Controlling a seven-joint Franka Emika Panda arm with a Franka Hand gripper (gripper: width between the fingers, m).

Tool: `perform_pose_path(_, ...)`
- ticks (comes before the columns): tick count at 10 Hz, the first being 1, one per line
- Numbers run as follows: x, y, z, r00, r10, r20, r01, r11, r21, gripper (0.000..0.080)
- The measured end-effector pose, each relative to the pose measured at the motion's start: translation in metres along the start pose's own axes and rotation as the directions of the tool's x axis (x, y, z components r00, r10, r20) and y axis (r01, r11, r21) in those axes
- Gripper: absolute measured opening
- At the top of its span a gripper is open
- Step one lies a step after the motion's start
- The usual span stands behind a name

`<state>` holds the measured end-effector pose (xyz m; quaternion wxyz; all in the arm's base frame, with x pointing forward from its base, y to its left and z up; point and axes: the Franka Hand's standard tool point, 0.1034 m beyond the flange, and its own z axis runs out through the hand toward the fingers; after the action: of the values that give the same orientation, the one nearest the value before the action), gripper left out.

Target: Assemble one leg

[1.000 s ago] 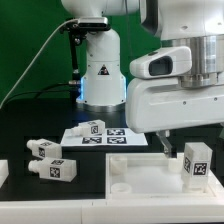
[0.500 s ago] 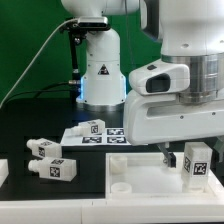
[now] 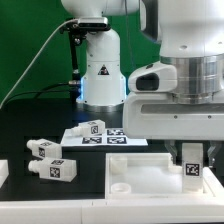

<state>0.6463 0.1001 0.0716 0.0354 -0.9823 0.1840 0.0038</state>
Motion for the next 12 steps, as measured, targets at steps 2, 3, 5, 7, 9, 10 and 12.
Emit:
perform_pose_path(2, -0.002, -0.004, 0.001, 0.954, 0.299, -0.006, -0.299, 0.954, 0.005, 0.0285)
perform_pose_path(3, -0.003, -0.006, 0.001, 0.882, 0.47, -0.01, -0.47, 0.883, 0.002, 0.0285)
perform_pose_path(5, -0.005, -0.008, 0.001, 0.641, 0.767, -0.007, -0.767, 0.642, 0.007, 0.0286)
perform_pose_path(7, -0.005, -0.006, 0.002, 0.561, 0.828, 0.005, -0.828, 0.56, 0.023, 0.0287)
perform_pose_path(9, -0.005, -0.006, 0.002, 0.621, 0.784, 0.0, -0.784, 0.621, 0.018, 0.0336)
perform_pose_path(10, -0.007, -0.008, 0.002, 0.765, 0.644, -0.008, -0.644, 0.765, 0.004, 0.0336)
perform_pose_path(12, -0.014, -0.015, 0.004, 0.933, 0.359, 0.001, -0.359, 0.933, -0.004, 0.0627)
